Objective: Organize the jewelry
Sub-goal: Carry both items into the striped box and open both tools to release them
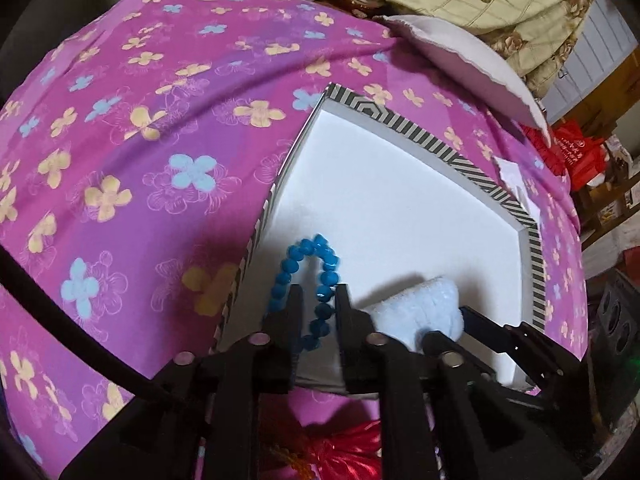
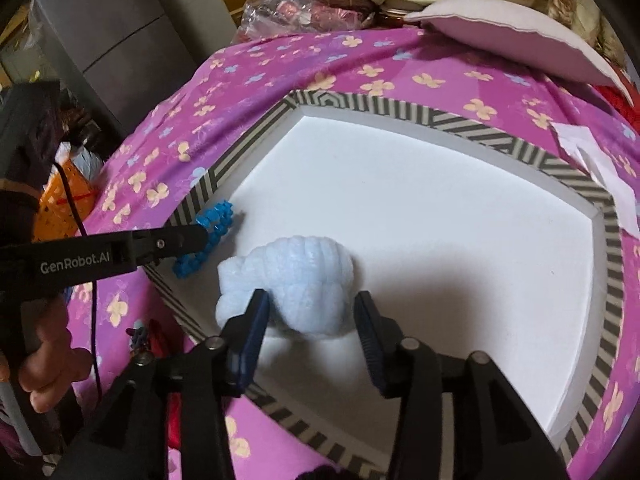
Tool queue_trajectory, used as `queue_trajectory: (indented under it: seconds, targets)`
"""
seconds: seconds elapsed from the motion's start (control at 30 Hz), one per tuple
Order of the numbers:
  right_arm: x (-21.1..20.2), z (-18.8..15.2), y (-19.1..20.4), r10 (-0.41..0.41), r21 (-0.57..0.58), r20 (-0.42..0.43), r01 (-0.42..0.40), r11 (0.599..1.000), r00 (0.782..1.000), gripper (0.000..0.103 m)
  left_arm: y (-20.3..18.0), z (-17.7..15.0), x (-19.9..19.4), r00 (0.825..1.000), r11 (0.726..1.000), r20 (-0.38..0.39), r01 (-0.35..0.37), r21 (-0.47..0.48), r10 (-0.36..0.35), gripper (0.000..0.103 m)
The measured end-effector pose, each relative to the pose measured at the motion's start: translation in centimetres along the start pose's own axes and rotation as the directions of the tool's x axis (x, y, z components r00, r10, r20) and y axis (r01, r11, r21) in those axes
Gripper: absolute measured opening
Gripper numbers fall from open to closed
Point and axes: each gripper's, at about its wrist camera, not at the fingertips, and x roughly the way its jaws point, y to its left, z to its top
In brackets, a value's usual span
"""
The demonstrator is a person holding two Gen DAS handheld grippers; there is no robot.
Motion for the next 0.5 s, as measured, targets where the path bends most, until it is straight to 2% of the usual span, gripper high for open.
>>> queue_trajectory:
  seconds: [0.27,0.37,0.5]
  targets:
    - [-4.0,-2.2,-0.1,0.011,0.015,0.054,-0.012,1.000,0.998,0.052,-0.1,-1.8,-2.6,1.000,1.000,0.020,0.010,0.014,-0.011,0.045]
    - [-5.2,-3.0,0.2,0.011,0.004,0.068,-0.011,1.000,0.998,0.052,-0.3,-2.8,-3.7,0.999,0.999,0.039,-0.013,0.034,0.012,0.045]
    - [-6.8,-4.7,1.1,0.012,-0.008,0.086,-0.012,1.000,0.996,0.053,-0.7,-4.8,-5.5,0.992,0.995,0.101,-0.080,0.061,0.073,0.045]
